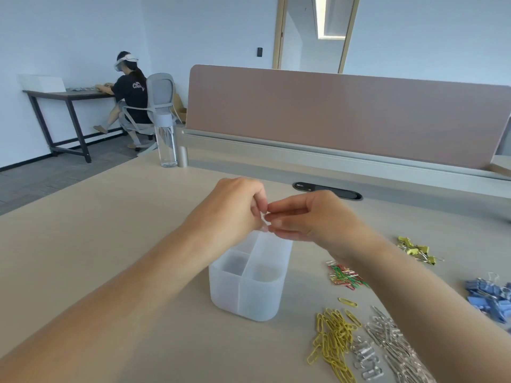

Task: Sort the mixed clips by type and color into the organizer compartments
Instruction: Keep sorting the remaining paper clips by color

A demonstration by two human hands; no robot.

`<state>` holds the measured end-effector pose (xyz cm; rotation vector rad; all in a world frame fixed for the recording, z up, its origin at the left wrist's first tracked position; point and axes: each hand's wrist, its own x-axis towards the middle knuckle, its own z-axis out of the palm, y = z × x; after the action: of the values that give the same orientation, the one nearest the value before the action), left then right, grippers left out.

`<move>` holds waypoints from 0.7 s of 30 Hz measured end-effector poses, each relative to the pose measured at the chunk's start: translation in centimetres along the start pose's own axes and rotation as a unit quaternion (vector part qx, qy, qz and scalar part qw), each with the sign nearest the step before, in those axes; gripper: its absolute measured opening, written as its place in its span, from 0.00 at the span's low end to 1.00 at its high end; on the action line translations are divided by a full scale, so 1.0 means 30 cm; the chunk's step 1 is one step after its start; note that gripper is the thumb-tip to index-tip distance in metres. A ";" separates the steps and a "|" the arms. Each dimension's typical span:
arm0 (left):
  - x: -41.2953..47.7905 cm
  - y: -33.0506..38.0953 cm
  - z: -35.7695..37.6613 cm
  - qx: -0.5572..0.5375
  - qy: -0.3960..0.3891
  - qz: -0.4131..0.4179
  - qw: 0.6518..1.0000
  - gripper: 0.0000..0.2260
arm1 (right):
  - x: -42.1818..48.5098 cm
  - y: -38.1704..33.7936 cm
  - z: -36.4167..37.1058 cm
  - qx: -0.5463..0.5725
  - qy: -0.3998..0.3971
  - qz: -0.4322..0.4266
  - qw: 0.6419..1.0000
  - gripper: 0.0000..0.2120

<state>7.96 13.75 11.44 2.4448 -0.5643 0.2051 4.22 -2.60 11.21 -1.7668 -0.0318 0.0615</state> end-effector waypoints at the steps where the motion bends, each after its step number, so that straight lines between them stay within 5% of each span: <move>1: -0.006 0.026 0.005 -0.021 0.009 0.014 1.000 0.09 | -0.020 -0.001 -0.021 -0.006 0.010 -0.012 1.000 0.11; 11: -0.086 0.254 0.236 -0.102 -0.092 0.103 0.985 0.12 | -0.289 0.133 -0.247 -0.195 0.070 -0.030 0.978 0.05; 21: -0.134 0.225 0.386 -0.026 -0.230 0.095 0.968 0.07 | -0.472 0.325 -0.382 -0.350 0.067 -0.006 0.934 0.06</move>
<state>1.50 3.33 4.70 2.3895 -0.9918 -0.3078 -9.38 -16.52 4.21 -2.4809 0.0412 -0.0920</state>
